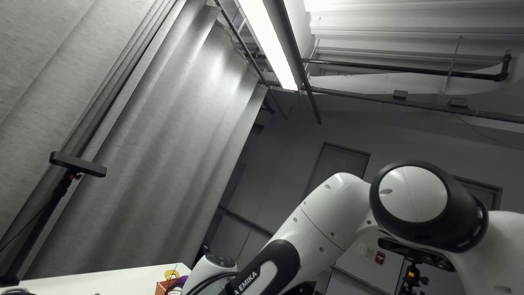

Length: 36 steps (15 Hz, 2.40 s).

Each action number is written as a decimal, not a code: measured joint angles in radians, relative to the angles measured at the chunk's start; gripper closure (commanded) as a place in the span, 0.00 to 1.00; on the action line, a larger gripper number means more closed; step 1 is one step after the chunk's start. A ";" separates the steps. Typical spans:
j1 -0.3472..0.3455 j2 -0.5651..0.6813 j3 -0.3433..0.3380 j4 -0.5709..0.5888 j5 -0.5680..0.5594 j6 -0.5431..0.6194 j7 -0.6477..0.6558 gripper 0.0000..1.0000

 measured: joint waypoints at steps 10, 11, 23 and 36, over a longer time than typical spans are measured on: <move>0.005 -0.027 0.036 -0.010 0.000 0.012 0.000 0.00; 0.006 -0.040 0.043 -0.019 0.000 0.021 0.000 0.00; 0.029 -0.211 0.102 -0.277 0.000 0.279 0.033 0.00; 0.086 -0.284 0.093 -0.404 -0.008 0.394 0.080 0.00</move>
